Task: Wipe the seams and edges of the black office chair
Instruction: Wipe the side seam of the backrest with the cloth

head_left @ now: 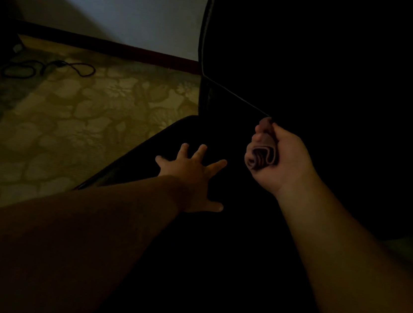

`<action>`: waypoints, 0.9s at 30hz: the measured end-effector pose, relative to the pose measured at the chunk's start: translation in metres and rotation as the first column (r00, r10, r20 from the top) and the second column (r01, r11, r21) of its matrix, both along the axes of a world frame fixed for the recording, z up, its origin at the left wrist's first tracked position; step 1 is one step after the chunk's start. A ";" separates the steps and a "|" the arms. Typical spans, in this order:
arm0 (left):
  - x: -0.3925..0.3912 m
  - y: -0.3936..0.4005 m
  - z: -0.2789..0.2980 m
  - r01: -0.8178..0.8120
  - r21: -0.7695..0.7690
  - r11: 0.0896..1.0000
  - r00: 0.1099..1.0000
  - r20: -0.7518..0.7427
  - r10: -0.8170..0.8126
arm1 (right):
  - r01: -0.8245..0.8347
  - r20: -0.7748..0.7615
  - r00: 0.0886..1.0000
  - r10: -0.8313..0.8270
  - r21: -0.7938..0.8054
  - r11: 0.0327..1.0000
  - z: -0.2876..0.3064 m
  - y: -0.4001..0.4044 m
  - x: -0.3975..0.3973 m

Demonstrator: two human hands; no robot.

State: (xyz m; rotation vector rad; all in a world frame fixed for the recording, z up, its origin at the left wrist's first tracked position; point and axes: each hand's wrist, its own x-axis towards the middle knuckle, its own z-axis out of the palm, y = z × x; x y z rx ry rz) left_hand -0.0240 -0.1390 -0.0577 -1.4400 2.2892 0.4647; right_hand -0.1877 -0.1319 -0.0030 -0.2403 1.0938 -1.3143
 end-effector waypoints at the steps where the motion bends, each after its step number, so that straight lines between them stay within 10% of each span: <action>1: 0.000 0.001 -0.001 -0.005 -0.002 1.000 1.000 0.000 0.005 | -0.002 -0.001 1.000 0.002 -0.002 1.000 -0.001 0.000 -0.001; 27: 0.089 0.010 0.015 0.068 -0.023 0.997 0.997 0.040 -0.067 | -0.173 -0.150 0.972 0.183 0.078 0.982 0.016 -0.016 0.074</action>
